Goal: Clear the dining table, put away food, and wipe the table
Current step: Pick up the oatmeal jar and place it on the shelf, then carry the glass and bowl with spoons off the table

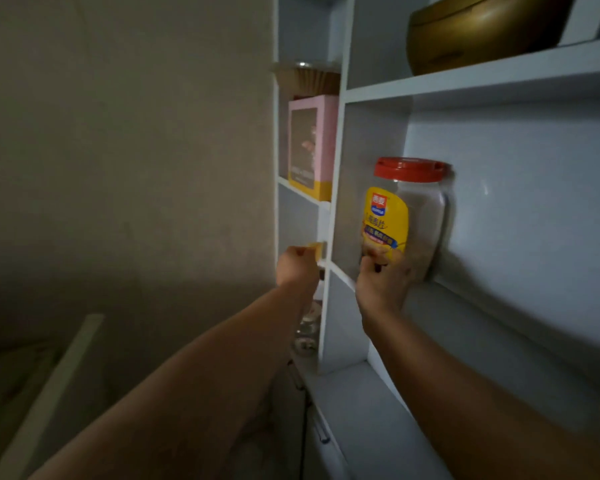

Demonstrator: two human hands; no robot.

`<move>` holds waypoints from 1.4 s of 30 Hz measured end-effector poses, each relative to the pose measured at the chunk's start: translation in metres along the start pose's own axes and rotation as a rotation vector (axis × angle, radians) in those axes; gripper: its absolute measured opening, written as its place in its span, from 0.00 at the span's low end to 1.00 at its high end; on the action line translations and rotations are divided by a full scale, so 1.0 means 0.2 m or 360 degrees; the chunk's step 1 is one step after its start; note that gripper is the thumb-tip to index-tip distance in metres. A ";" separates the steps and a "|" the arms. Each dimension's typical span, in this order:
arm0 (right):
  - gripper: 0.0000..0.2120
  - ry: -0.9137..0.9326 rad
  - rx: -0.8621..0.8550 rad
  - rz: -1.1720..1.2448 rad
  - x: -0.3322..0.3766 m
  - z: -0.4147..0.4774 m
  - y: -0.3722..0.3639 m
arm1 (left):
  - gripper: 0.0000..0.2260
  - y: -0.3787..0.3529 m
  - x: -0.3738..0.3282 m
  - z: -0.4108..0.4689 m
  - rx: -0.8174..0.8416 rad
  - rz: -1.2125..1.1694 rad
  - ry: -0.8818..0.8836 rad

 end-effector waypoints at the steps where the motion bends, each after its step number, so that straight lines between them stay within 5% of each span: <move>1: 0.22 0.0022 0.0049 0.0040 0.01 -0.05 -0.02 | 0.13 0.06 0.01 -0.03 -0.0040 0.0021 0.0018; 16: 0.20 0.0177 0.1019 0.0024 -0.03 -1.11 -0.02 | 0.14 1.16 0.09 -1.15 -0.0833 0.0368 0.0137; 28: 0.12 0.0421 0.1995 0.0037 0.07 -2.35 0.05 | 0.09 2.02 0.28 -2.33 -0.1638 0.0055 0.0338; 42: 0.09 0.0443 0.2278 -0.0092 -0.05 -3.53 0.46 | 0.09 2.74 0.37 -3.61 -0.2002 0.0029 0.0501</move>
Point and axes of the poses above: each hand's wrist, its own z-axis towards the middle knuckle, its own y-axis out of the back of the hand, x = y × z, the point moved 9 cm from there along z, towards the middle knuckle, and after that the axes turned 10 degrees about -z, right-handed, at the moved point
